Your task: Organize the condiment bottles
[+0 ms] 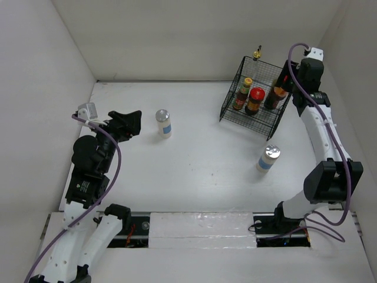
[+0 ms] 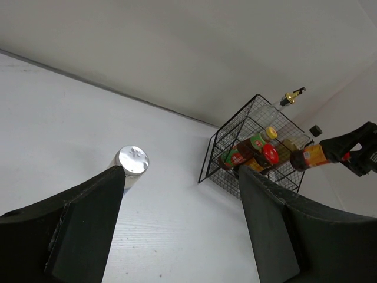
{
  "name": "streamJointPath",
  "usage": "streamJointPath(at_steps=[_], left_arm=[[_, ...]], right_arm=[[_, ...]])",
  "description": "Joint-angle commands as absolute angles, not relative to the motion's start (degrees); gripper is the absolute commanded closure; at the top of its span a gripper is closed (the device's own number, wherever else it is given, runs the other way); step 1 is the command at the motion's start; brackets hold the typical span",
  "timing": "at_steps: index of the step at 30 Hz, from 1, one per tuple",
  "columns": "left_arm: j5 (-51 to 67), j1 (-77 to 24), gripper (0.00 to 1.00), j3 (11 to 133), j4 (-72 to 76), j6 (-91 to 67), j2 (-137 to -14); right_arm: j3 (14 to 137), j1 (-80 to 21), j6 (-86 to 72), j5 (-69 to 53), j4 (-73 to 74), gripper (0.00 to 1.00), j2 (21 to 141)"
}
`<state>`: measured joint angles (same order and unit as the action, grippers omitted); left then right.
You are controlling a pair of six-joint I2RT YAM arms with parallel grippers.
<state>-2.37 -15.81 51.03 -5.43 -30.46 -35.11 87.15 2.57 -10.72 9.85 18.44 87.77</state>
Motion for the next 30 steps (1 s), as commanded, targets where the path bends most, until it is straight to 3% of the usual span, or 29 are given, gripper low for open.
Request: streamJointPath(at_steps=[1, 23, 30], left_arm=[[-2.2, -16.1, 0.26, 51.2, -3.1, -29.6, -35.6], [-2.2, -16.1, 0.26, 51.2, -3.1, -29.6, -36.1], [-2.2, -16.1, 0.26, 51.2, -3.1, -29.6, -37.2]], right_arm=[[87.2, 2.5, -10.7, 10.1, 6.9, 0.47, 87.3], [86.0, 0.4, -10.7, 12.1, 10.5, 0.44, 96.2], [84.1, -0.2, -10.7, 12.7, 9.9, 0.32, 97.4]])
